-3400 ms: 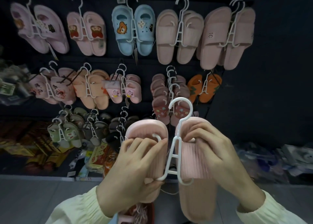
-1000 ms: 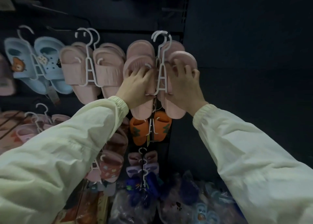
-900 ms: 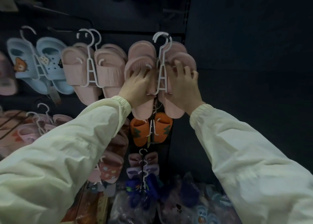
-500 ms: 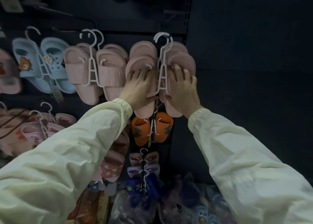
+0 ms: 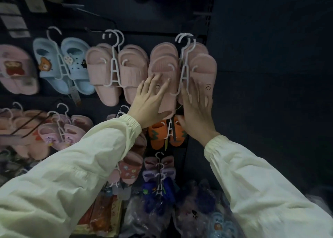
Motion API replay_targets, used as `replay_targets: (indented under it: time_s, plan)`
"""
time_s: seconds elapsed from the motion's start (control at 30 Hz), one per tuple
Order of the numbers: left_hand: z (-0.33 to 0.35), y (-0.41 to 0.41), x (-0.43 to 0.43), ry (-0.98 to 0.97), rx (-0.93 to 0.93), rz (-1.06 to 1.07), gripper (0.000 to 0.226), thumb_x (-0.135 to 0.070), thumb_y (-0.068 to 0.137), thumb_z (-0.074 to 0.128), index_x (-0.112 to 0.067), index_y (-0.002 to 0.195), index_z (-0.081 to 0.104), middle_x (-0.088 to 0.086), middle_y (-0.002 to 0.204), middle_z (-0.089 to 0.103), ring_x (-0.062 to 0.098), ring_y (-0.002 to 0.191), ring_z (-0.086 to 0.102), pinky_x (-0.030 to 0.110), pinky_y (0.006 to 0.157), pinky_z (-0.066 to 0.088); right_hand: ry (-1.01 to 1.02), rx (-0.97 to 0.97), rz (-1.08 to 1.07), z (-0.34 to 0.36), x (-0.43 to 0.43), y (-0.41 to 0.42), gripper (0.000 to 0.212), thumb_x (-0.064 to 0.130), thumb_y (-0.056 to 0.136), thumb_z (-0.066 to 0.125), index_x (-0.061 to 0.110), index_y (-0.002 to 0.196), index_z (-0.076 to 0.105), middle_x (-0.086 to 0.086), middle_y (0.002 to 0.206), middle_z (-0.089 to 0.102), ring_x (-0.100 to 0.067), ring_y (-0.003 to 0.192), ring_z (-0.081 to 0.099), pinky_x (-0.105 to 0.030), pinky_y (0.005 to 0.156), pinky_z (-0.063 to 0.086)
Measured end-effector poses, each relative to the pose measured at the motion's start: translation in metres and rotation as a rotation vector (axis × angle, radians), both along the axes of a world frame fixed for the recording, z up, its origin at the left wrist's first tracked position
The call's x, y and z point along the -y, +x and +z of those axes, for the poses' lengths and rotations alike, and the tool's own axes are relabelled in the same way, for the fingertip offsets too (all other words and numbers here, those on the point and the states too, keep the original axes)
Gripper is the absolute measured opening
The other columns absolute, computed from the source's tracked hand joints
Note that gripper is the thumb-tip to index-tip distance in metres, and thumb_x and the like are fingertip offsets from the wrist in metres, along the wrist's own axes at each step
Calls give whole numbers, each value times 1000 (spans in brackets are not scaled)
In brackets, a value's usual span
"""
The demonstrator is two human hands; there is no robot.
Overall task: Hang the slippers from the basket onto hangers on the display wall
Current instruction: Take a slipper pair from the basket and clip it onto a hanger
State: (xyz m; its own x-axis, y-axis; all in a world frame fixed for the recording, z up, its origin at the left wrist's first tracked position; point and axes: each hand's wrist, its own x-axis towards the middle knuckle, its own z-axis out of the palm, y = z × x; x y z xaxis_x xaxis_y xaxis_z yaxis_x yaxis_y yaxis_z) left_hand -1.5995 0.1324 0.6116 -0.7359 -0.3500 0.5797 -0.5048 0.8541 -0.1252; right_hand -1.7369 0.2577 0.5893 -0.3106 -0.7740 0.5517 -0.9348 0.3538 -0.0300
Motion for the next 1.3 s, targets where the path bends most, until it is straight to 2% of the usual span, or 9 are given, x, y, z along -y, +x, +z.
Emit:
replay_targets:
  time_s: [0.13,0.3,0.43,0.6,0.77,0.93,1.3]
  plan:
    - [-8,38,-5,-3,-1,-13,102,-54,81,70,-16,159,16,15,162,17,35,151,9,53,121,14,5,7,0,-8,-9,38,98,33,89,64,20,159,-3,-11,166,-9,-32,153,-6,-62,117,11]
    - [-19,102,-12,10,-7,-14,90,-60,85,49,-16,158,20,14,160,22,35,150,13,53,119,18,4,2,-12,-19,-10,95,102,39,86,67,21,159,-1,-12,166,-6,-34,153,-2,-60,116,18]
    - [-33,166,-15,18,22,9,95,-55,85,64,-18,159,17,13,159,23,34,149,14,52,120,18,55,22,20,-27,-11,153,102,42,88,66,22,159,-3,-11,166,-12,-34,153,-7,-62,117,15]
    - [-54,253,-16,107,10,60,94,-57,85,62,-19,159,17,12,158,25,33,148,16,53,120,20,44,33,76,-49,-11,231,99,42,86,67,22,160,3,-9,166,-5,-32,153,-2,-64,115,19]
    - [-91,334,-19,185,-21,122,93,-58,86,63,-18,158,20,13,154,32,35,143,26,51,116,26,93,63,135,-81,-12,310,86,41,92,53,21,160,4,-10,167,-2,-32,153,1,-61,114,21]
    - [-142,410,-24,295,-18,195,87,-55,87,61,-18,157,23,13,152,34,33,142,28,51,115,29,215,101,185,-129,-9,382,97,41,88,65,23,160,2,-9,167,-3,-32,153,3,-60,115,20]
    - [-254,549,-40,566,68,413,83,-48,87,66,-17,154,29,14,147,40,36,135,37,53,108,37,471,177,311,-209,-19,494,96,40,89,65,22,159,2,-10,166,2,-32,153,5,-61,114,22]
